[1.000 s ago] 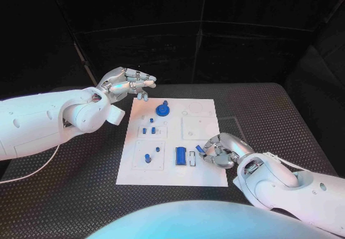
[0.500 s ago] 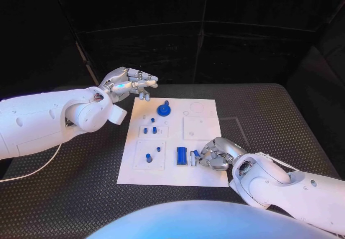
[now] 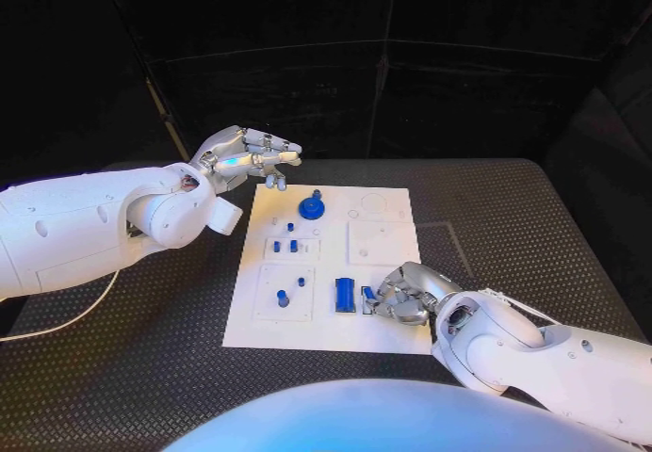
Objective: Assemble the parts on the task board
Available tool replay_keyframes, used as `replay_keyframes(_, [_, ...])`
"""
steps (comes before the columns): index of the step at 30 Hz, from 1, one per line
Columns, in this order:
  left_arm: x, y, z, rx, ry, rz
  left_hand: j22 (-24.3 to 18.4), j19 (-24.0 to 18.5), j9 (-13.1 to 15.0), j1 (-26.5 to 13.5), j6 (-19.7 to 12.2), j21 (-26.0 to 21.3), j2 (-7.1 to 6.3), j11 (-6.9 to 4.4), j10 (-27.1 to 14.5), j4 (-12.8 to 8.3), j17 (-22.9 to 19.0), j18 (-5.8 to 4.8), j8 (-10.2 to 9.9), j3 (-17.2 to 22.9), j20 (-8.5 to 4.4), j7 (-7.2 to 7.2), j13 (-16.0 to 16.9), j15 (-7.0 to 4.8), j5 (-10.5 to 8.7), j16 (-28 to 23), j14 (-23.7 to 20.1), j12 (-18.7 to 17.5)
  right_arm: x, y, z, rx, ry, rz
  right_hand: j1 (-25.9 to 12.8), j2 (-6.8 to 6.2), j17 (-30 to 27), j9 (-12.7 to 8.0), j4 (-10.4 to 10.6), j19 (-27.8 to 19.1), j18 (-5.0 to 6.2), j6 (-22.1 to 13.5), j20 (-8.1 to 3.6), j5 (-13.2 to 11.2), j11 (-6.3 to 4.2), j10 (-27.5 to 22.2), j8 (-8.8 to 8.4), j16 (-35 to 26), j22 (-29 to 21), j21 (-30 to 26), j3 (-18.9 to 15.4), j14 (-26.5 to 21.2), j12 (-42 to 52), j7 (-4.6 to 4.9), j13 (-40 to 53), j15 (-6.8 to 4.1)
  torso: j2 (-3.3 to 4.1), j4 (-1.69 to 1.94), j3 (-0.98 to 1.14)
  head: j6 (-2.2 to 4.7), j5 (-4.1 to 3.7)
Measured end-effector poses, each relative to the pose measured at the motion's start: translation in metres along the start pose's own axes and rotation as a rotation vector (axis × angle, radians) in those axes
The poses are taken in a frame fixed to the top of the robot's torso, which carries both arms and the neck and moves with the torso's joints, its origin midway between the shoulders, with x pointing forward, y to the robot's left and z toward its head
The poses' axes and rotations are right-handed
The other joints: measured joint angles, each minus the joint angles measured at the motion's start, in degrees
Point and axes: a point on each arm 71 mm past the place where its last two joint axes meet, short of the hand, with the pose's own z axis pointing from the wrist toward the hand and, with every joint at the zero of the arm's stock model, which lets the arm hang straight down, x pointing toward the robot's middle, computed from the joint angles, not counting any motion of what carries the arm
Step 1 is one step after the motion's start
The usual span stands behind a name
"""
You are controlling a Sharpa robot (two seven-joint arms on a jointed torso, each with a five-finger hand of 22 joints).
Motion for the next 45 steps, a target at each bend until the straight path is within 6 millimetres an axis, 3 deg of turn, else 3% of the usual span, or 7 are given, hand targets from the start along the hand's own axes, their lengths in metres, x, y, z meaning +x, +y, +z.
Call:
replay_keyframes(8, [0.000,0.000,0.000,-0.001,0.001,-0.001,0.0,0.0,0.0,0.0,0.0,0.0,0.00,0.00,0.0,0.0,0.0,0.00,0.0,0.0,0.00,0.00,0.0,0.00,0.00,0.0,0.0,0.0,0.001,0.000,0.001,0.002,0.006,0.001,-3.2,0.09,0.0,0.5,1.1,0.0,0.00,0.7,0.00,-1.9,0.12,0.1,0.03,0.2,0.0,0.0,-2.5,0.0,0.0,-0.30,0.0,0.00,0.00,0.00,0.01,0.00,0.17])
replay_keyframes(20, [0.000,0.000,0.000,-0.002,0.003,-0.002,-0.2,0.0,0.0,0.0,0.0,-0.3,0.00,0.00,0.0,0.1,-0.1,0.00,0.0,-0.4,0.00,0.00,0.0,0.00,0.00,0.0,0.0,0.0,0.002,0.001,0.002,0.003,0.008,0.004,-9.8,2.30,0.0,0.9,1.3,0.2,0.01,0.5,0.21,-12.9,0.21,0.2,-0.65,0.2,0.0,0.0,-9.5,0.0,0.0,-0.19,0.0,0.00,0.01,0.00,0.01,0.00,0.23])
replay_keyframes(29, [0.000,0.000,-0.001,-0.003,0.003,-0.002,-0.2,0.0,0.0,0.0,0.0,-0.3,0.00,0.00,0.0,0.1,-0.1,0.00,0.0,-0.4,0.00,0.00,0.0,0.00,0.00,0.0,0.0,0.0,0.001,0.001,0.001,0.002,0.008,0.005,-9.7,2.37,0.0,1.0,0.8,0.2,0.01,0.5,0.21,-13.4,0.21,0.2,-0.65,0.2,0.0,0.0,-10.2,0.0,0.0,-0.19,0.0,0.00,0.00,-0.01,0.01,0.00,0.18])
replay_keyframes(33, [0.000,0.000,-0.001,-0.004,0.003,-0.002,-0.2,0.0,0.0,0.0,0.0,-0.3,0.00,0.00,0.0,0.1,-0.1,0.00,0.0,-0.4,0.00,0.00,0.0,0.00,0.00,0.0,0.0,0.0,-0.001,-0.002,-0.001,0.004,0.006,0.002,-7.2,2.65,0.0,1.2,0.2,0.2,0.00,0.5,0.21,-13.4,0.21,0.2,-0.93,0.2,0.0,0.0,-10.7,0.0,0.0,-0.19,0.0,0.00,-0.01,-0.01,0.02,0.00,0.18])
replay_keyframes(39, [-0.001,0.000,-0.002,-0.004,0.000,-0.002,-0.2,0.0,0.0,0.0,0.0,-0.3,0.00,0.00,0.0,0.1,-0.1,0.00,0.0,-0.4,0.00,0.00,0.0,0.00,0.00,0.0,0.0,0.0,-0.007,-0.009,-0.005,-0.001,-0.004,-0.003,-2.7,2.80,0.0,1.2,-1.3,-0.5,0.01,-0.7,0.46,-13.4,0.70,-0.6,-1.95,-0.4,-2.1,-1.6,-11.4,0.0,-1.7,0.78,-1.2,0.01,-0.07,-0.01,0.02,0.00,0.30])
replay_keyframes(43, [-0.002,0.000,-0.002,-0.005,-0.003,-0.001,-0.2,0.0,0.0,0.0,0.0,-0.3,0.00,0.00,0.0,0.1,-0.1,0.00,0.0,-0.4,0.00,0.00,0.0,0.00,0.00,0.0,0.0,0.0,-0.014,-0.015,-0.006,-0.029,-0.009,0.033,-0.1,3.60,-0.1,0.5,-1.7,-4.3,0.17,-4.3,1.15,-12.9,1.86,-4.1,-4.21,-3.5,-8.7,-5.9,-11.8,0.1,-6.6,2.23,-5.3,0.79,-0.17,-0.03,0.00,0.00,0.33])
replay_keyframes(45, [-0.003,0.000,-0.002,-0.004,-0.005,0.000,-0.2,0.0,0.0,0.0,0.0,-0.3,0.00,0.00,0.0,0.1,-0.1,0.00,0.0,-0.4,0.00,0.00,0.0,0.00,0.00,0.0,0.0,0.0,-0.021,-0.017,-0.002,-0.055,-0.013,0.081,2.2,4.40,-6.7,0.2,-1.9,-9.7,2.28,-6.1,1.88,-13.1,2.69,-10.1,-5.32,-9.7,-18.5,-12.8,-12.0,-0.2,-15.9,3.14,-13.4,1.65,-0.33,-0.04,-0.04,0.00,0.05])
